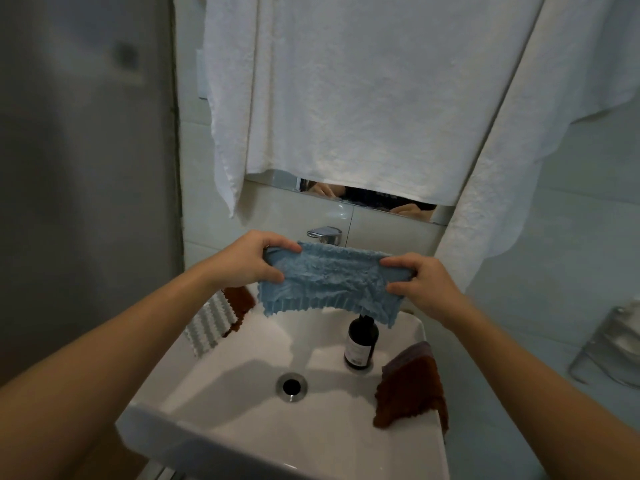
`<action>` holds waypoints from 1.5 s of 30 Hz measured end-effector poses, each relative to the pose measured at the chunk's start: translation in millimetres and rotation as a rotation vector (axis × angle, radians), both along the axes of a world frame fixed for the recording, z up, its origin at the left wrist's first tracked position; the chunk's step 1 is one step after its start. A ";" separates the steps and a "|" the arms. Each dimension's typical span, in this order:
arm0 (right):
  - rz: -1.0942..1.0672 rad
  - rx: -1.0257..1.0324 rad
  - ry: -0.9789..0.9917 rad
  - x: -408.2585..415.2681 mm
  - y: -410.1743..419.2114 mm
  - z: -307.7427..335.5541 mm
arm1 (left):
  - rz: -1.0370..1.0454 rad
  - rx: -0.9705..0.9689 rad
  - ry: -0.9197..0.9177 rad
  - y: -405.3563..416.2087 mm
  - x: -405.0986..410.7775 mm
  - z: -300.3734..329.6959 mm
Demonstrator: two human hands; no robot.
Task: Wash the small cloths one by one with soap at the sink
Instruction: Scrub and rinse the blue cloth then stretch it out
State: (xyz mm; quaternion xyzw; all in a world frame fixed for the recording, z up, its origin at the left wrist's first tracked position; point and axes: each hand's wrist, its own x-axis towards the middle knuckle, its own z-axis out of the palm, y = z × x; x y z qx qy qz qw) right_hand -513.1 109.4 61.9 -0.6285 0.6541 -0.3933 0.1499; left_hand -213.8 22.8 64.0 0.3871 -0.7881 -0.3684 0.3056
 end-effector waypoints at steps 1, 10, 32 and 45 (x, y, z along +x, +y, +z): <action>-0.006 0.018 0.004 -4.7 3.5 0.2 | -0.003 -0.003 -0.021 1.5 -4.9 -0.7; -0.063 0.388 -0.190 -76.3 69.2 -2.6 | -0.224 0.233 -0.029 34.9 -73.7 -31.3; -0.196 0.507 -0.716 -129.0 100.0 -173.9 | -0.368 0.405 -0.186 50.8 -172.8 -170.6; -0.188 0.298 -0.936 -153.9 118.8 -137.1 | -0.374 0.609 0.033 32.6 -149.1 -131.8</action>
